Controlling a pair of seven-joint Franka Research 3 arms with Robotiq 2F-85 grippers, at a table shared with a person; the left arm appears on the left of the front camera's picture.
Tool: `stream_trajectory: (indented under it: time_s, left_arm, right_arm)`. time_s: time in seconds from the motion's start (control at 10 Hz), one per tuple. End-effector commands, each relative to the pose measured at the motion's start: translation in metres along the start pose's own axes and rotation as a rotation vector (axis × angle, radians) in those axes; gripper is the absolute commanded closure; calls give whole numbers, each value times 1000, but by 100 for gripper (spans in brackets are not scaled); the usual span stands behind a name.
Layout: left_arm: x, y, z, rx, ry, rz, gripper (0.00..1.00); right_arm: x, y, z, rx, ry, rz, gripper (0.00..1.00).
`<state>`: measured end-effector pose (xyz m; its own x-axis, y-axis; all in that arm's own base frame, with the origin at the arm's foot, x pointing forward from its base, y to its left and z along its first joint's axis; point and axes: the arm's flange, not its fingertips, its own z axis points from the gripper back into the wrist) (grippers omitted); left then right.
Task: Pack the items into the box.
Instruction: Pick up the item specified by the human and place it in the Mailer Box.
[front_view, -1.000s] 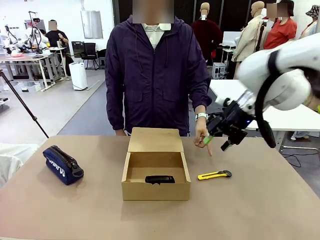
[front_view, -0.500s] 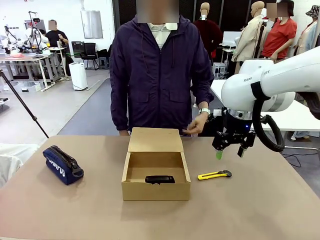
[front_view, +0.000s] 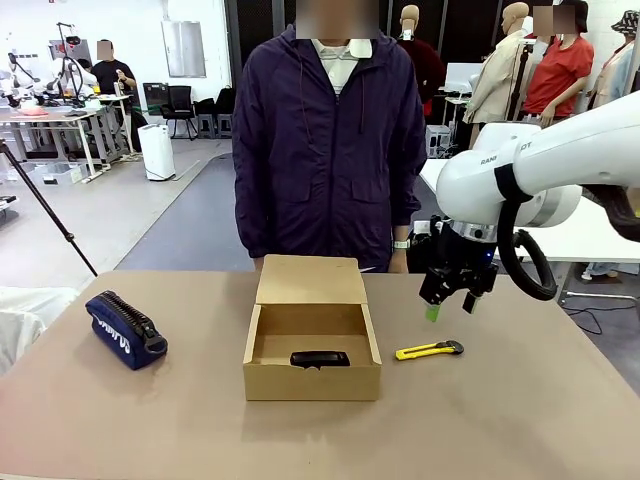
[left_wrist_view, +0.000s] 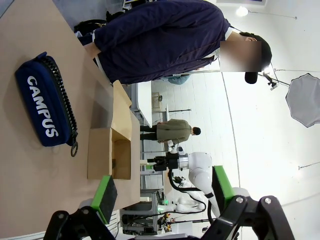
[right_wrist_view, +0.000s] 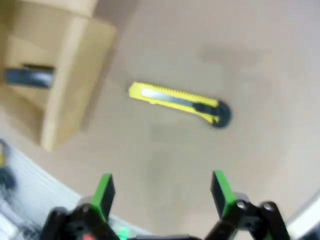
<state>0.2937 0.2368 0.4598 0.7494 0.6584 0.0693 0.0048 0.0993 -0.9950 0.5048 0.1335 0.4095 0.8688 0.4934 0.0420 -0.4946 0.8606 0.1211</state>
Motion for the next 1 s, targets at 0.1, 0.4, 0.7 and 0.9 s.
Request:
stream_trajectory:
  time_s: [0.1, 0.4, 0.7, 0.9]
  left_arm:
    - [-1, -3, 1, -14, 2, -1, 0]
    - [-1, -3, 1, -14, 2, -1, 0]
    - [-1, -3, 1, -14, 2, -1, 0]
    - [-1, -3, 1, -14, 2, -1, 0]
  right_arm:
    - [16, -13, -16, 47, 152, 1139, 0]
    - [10, 14, -28, -144, 157, 1684, 0]
    - [16, 20, -32, -15, 146, 989, 0]
    - [18, 30, -30, -50, 178, 1156, 0]
